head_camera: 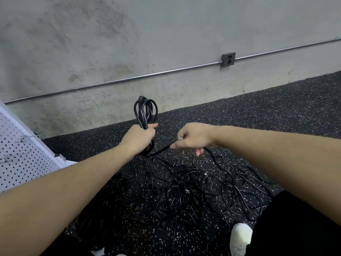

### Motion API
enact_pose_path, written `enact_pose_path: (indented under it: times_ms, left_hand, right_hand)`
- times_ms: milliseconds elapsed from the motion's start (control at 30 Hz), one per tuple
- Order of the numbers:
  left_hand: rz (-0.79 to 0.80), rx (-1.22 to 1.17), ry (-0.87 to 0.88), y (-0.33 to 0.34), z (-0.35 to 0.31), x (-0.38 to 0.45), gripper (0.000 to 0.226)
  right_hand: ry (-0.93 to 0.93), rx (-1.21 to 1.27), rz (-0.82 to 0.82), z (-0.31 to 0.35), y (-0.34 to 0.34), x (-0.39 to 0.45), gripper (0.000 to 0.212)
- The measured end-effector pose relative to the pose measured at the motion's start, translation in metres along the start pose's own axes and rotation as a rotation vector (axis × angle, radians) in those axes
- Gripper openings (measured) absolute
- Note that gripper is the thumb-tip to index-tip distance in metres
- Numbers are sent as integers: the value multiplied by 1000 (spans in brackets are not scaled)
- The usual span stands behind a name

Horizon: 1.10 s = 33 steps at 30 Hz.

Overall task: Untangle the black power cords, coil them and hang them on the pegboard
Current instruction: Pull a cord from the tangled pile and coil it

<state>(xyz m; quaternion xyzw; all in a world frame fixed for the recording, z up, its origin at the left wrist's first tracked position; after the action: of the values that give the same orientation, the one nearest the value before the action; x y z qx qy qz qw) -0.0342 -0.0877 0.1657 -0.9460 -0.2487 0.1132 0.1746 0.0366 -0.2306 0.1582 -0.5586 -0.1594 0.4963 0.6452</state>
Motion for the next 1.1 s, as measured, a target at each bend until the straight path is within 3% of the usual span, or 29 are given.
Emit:
enact_pose_path:
  times_ms: [100,167,267,433,533,600,700,767,900,1033,1100]
  left_hand:
    - [53,104,-25,6,3,0,40]
    - [74,151,-37,9,8,0,23]
    - [99,182,-79,10,20,1,42]
    - [184,182,-59,19,16,-2,65]
    - [305,176,-32,34,10,-12,76]
    - [305,228,14,35,12,-8,67]
    - [295,256,27,32,15,0,18]
    - [285,257,-1,30,18,1,19]
    - [247,235,-36,18,27,4,58]
    - [289,211,-23,19,26,3,33]
    - [318,248,3,23,25,0,25]
  right_hand:
    - [-2,121,-107,-6,-13,4,45]
    - [-57,334,-72,-5,-12,3,34]
    - [-139,440,-59,3,-16,-4,17]
    - [-103,470,-312,-1,-35,-5,11]
    - [13,278,-489,-16,-50,-8,31]
    - [90,144,-559,-22,-56,-9,46]
    - [118,175,-555,-23,-57,-7,52]
    - [53,288,-500,-16,-54,-4,45]
    - [-96,359,-415,3,-52,-5,22]
    - [-144,326,-501,6,-58,-15,18]
    - [-89,201,-603,0,-65,-20,30]
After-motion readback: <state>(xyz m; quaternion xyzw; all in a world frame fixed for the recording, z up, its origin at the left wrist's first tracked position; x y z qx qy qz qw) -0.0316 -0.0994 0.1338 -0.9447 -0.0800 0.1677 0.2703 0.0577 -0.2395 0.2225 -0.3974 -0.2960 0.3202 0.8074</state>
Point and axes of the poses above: each hand's wrist, its own x-axis towards the middle knuckle, its own y-axis out of the palm, z = x × y, the point moved 10 cm from there along x, towards the middle knuckle, and after that the axes turned 13 degrees about -x, right-handed, at the moved point
